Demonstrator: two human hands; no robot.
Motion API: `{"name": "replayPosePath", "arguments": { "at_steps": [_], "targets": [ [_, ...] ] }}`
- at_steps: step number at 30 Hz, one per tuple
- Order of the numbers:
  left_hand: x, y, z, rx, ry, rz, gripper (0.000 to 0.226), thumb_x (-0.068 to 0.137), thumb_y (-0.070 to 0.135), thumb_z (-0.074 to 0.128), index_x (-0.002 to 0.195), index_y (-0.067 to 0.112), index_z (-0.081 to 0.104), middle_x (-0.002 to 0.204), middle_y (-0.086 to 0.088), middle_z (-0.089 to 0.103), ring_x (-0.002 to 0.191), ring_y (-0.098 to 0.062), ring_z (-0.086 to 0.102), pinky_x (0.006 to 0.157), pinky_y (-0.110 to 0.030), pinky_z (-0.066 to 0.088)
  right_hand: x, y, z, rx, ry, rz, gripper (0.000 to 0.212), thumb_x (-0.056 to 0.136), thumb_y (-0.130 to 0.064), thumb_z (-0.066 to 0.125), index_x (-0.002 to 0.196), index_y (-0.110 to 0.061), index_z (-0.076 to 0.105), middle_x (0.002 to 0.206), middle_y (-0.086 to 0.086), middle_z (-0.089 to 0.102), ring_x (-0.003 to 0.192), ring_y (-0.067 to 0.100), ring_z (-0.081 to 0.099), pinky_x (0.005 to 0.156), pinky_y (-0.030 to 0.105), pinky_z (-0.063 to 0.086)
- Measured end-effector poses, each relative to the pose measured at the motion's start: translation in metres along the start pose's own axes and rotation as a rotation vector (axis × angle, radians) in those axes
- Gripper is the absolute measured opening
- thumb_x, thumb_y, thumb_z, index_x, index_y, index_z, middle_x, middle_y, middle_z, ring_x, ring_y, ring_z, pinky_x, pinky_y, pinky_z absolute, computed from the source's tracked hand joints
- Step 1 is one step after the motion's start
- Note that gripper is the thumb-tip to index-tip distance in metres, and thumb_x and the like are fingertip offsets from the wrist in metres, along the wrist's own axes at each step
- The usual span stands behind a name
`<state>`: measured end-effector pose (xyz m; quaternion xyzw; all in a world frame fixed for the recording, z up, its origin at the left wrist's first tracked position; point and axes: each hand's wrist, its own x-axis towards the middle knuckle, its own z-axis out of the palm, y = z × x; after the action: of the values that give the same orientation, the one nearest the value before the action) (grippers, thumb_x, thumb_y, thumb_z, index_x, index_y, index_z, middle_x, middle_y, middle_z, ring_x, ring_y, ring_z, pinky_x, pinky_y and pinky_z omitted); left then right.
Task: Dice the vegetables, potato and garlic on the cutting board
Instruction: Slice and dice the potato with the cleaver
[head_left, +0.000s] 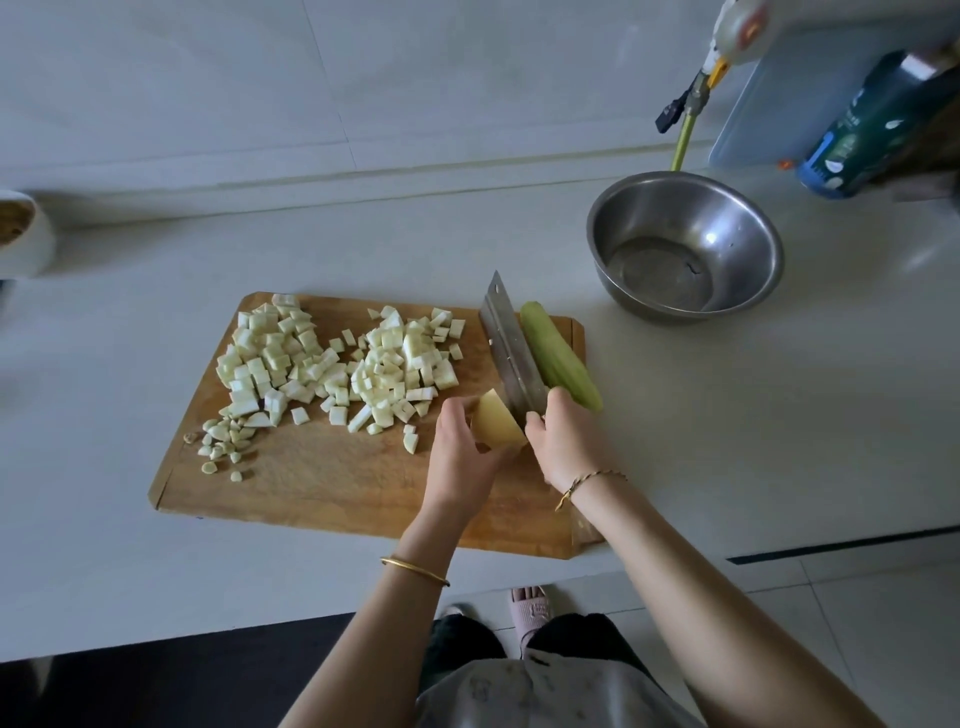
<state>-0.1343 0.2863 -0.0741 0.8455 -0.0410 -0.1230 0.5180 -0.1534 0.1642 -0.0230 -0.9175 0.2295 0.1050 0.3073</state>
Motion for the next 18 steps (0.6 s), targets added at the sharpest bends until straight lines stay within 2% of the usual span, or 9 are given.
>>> {"name": "replayPosePath", "arguments": {
  "at_steps": [2,4,7,11,12,14,18],
  "targets": [
    [-0.001,0.000,0.003,-0.014,0.026,-0.016,0.062,0.070,0.016,0.083,0.118,0.016,0.043,0.113,0.004,0.046,0.107,-0.014,0.048,0.087,-0.036,0.052,0.002,0.006,-0.003,0.080,-0.011,0.011,0.030,0.098,-0.023,0.045,0.072,-0.015,0.031,0.063,0.001,0.044,0.049,0.025,0.049,0.048,0.031,0.041],
    [-0.003,0.000,0.005,-0.013,0.052,-0.030,0.065,0.069,0.016,0.084,0.120,0.015,0.043,0.115,0.005,0.046,0.111,-0.016,0.048,0.090,-0.037,0.050,0.001,0.010,-0.007,0.144,-0.011,0.015,0.030,0.097,-0.025,0.045,0.072,-0.016,0.031,0.061,0.004,0.048,0.039,0.022,0.049,0.038,0.026,0.039],
    [-0.004,-0.001,0.006,-0.014,0.091,-0.046,0.068,0.067,0.014,0.085,0.121,0.014,0.044,0.115,0.005,0.046,0.112,-0.016,0.048,0.090,-0.039,0.050,-0.001,0.014,-0.015,0.229,-0.016,-0.005,0.028,0.097,-0.025,0.044,0.073,-0.013,0.035,0.059,0.009,0.051,0.034,0.022,0.048,0.033,0.025,0.039],
    [-0.006,0.001,0.004,-0.008,0.123,-0.081,0.069,0.068,0.014,0.084,0.124,0.013,0.043,0.118,0.004,0.046,0.107,-0.011,0.046,0.079,-0.016,0.045,-0.003,0.015,-0.030,0.307,-0.008,-0.060,0.025,0.096,-0.023,0.045,0.080,-0.005,0.045,0.063,0.012,0.053,0.031,0.018,0.047,0.032,0.022,0.037],
    [-0.007,0.001,0.004,-0.007,0.126,-0.083,0.070,0.068,0.015,0.084,0.124,0.013,0.043,0.119,0.003,0.046,0.108,-0.012,0.046,0.081,-0.016,0.044,-0.004,0.016,-0.034,0.319,-0.002,-0.084,0.025,0.096,-0.023,0.045,0.077,-0.006,0.043,0.062,0.011,0.053,0.029,0.014,0.045,0.031,0.021,0.035],
    [-0.007,0.001,0.006,-0.011,0.126,-0.093,0.071,0.067,0.018,0.085,0.125,0.015,0.044,0.121,0.001,0.047,0.112,-0.015,0.047,0.088,-0.027,0.047,-0.006,0.016,-0.040,0.330,-0.003,-0.131,0.027,0.096,-0.022,0.046,0.073,-0.009,0.040,0.060,0.009,0.051,0.026,0.009,0.041,0.030,0.020,0.033],
    [-0.010,0.008,0.011,-0.114,0.171,-0.151,0.054,0.076,0.026,0.078,0.122,0.023,0.049,0.119,0.001,0.054,0.106,-0.014,0.054,0.088,-0.036,0.052,-0.012,0.019,-0.043,0.288,-0.034,-0.217,0.031,0.096,-0.023,0.045,0.069,-0.013,0.035,0.055,0.008,0.049,0.028,0.015,0.043,0.031,0.024,0.035]
  ]
}}
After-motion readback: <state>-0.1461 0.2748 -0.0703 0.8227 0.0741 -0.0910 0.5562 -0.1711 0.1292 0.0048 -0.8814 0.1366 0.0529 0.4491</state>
